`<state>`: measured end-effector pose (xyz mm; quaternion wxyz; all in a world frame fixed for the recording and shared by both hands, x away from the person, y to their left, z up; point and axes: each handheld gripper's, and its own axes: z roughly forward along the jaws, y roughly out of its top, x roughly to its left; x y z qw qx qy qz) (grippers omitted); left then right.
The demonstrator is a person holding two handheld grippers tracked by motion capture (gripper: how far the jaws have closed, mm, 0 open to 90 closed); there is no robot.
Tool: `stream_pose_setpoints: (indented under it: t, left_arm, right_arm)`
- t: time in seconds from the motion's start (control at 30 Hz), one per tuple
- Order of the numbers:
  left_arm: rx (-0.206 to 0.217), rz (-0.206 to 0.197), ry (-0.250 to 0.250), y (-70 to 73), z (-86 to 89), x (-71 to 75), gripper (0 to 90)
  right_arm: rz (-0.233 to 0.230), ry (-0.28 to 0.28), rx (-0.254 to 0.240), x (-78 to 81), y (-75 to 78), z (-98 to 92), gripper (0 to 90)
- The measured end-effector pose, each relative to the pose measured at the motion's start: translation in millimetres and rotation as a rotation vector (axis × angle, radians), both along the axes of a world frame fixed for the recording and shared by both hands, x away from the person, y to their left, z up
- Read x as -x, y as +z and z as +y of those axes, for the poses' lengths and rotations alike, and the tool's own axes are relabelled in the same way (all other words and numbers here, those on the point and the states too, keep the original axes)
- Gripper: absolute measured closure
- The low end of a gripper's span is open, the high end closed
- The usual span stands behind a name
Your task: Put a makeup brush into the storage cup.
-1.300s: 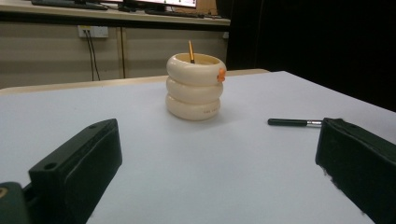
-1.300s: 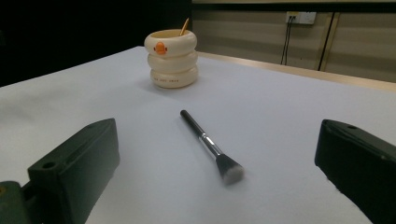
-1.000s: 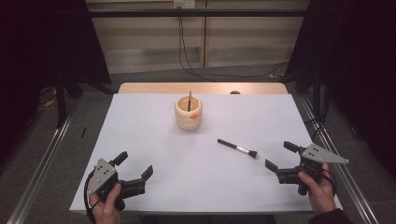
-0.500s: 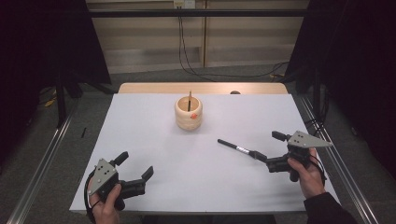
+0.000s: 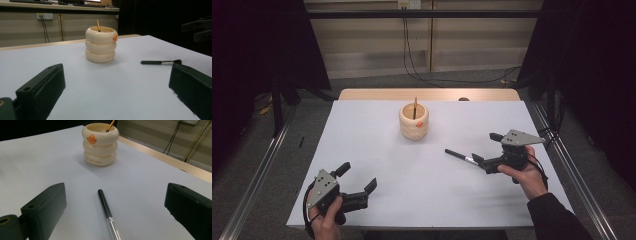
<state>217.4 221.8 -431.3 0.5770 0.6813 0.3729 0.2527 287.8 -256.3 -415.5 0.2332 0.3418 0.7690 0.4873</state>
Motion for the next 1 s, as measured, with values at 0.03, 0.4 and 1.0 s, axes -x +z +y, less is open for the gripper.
stream_pose_setpoints:
  t: [0.03, 0.4, 1.0]
  left_arm:
    - [-0.001, 0.002, 0.002, 0.2, 0.0, -0.1, 0.5]
    - [0.001, 0.002, 0.014, 0.0, 2.1, -1.3, 0.7]
    - [0.003, 0.002, 0.023, -0.7, 4.1, -1.0, 0.8]
  right_arm:
    - [0.009, 0.004, 0.007, -2.6, 0.5, 0.7, 4.1]
    - [0.116, 0.045, 0.096, -31.3, 2.8, 6.5, 15.4]
    - [0.314, 0.108, 0.245, -65.1, 1.5, 17.7, 18.4]
